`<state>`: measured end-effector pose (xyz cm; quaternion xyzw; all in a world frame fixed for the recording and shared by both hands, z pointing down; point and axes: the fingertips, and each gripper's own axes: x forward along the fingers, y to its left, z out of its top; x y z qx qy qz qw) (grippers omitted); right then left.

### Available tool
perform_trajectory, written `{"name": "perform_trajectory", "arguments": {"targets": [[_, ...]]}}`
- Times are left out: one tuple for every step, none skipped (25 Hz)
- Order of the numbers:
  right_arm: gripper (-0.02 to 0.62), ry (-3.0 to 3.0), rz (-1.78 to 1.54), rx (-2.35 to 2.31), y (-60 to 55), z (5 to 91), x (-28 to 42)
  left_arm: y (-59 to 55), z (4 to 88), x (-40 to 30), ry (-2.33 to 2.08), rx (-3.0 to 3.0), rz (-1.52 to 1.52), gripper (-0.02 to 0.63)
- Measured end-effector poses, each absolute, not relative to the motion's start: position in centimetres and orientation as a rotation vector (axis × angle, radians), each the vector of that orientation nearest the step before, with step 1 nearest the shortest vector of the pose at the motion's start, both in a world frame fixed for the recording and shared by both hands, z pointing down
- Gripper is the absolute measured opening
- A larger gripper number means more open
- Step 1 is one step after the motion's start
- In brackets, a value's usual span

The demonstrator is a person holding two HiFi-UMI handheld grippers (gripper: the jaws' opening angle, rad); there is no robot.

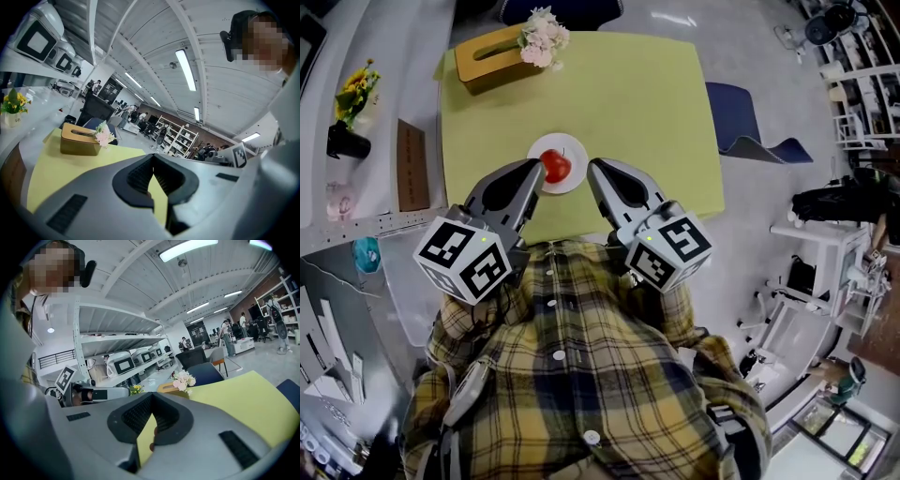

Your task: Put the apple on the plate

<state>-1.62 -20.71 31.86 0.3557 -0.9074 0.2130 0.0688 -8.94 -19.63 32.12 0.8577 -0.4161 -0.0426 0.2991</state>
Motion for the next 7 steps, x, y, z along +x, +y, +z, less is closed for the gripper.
{"name": "perform_trajectory", "arguments": {"targets": [[-0.005, -2.727, 0.646, 1.079, -20.8, 31.9, -1.5, -19.6, 32.3, -9.0, -1.106, 2.274, -0.116, 0.008], [-0.003, -2.723, 0.65, 1.086, -20.8, 32.1, -1.4, -19.6, 32.4, -9.1, -1.107, 2.269, -0.119, 0.008], [-0.003, -2.718, 0.654, 1.091, -20.7, 32.2, -1.3, -19.5, 32.6, -9.2, -1.107, 2.264, -0.121, 0.008], [-0.005, -2.713, 0.658, 1.095, -20.6, 32.4, -1.2, -19.4, 32.8, -9.3, -1.108, 2.259, -0.123, 0.008], [-0.003, -2.709, 0.662, 1.1, -20.5, 32.6, -1.2, -19.4, 32.9, -9.5, -1.107, 2.254, -0.126, 0.008], [-0.005, -2.706, 0.666, 1.104, -20.4, 32.8, -1.1, -19.3, 33.1, -9.6, -1.107, 2.25, -0.128, 0.008], [-0.004, -2.705, 0.67, 1.108, -20.3, 33.0, -1.1, -19.3, 33.2, -9.8, -1.107, 2.247, -0.129, 0.008]]}}
